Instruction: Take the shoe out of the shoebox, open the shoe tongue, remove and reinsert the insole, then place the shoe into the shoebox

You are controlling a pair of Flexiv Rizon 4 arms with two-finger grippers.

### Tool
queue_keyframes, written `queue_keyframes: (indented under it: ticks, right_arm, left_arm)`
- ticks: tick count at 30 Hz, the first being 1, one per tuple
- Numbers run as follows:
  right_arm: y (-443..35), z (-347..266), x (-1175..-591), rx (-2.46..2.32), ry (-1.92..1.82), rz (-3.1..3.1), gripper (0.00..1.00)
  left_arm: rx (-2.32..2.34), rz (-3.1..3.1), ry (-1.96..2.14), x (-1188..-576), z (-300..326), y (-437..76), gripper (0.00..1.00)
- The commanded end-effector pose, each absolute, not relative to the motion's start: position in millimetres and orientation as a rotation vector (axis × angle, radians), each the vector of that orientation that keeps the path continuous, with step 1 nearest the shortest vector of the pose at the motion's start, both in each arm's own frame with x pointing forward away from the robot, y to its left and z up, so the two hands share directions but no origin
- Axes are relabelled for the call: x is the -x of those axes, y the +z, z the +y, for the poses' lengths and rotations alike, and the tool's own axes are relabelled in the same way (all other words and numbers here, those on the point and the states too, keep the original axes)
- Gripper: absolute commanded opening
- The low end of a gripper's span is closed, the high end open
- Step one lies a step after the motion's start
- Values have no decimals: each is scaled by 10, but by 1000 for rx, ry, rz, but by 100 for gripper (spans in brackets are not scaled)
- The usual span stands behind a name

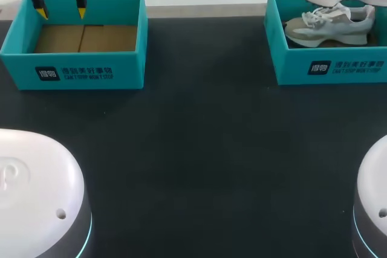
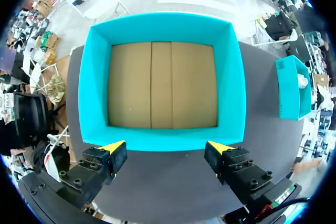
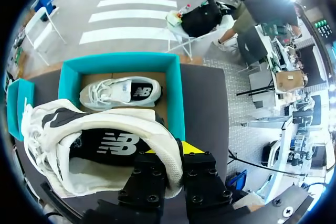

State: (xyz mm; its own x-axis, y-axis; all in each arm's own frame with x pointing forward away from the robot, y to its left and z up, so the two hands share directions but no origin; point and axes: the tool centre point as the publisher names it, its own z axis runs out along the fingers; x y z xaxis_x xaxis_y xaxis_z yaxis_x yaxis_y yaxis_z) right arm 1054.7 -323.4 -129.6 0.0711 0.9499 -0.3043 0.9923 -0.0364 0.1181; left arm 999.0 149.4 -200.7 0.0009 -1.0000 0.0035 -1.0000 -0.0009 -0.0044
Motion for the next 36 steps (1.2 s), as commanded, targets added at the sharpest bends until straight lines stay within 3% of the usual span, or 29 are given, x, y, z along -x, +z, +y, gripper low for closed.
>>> queue_keyframes:
  ticks: [1,5,17,36]
  right_arm:
    - [-1286,-3236,-10536,-2058,-200,1946,0]
    - [-1286,-3236,-10536,-2058,-200,1946,0]
    - [-1288,-2379,-10147,-2064,-288,1884,0]
    - [-1310,-899,-8798,-2040,-230,1885,0]
  left_arm:
    - [2222,2220,-6,-9992,1496,-2006,100]
    - [2222,2220,-6,-9992,1496,-2006,100]
    - [2222,2220,-6,-9992,1496,-2006,100]
    - [2222,2220,-6,-9992,1496,-2006,100]
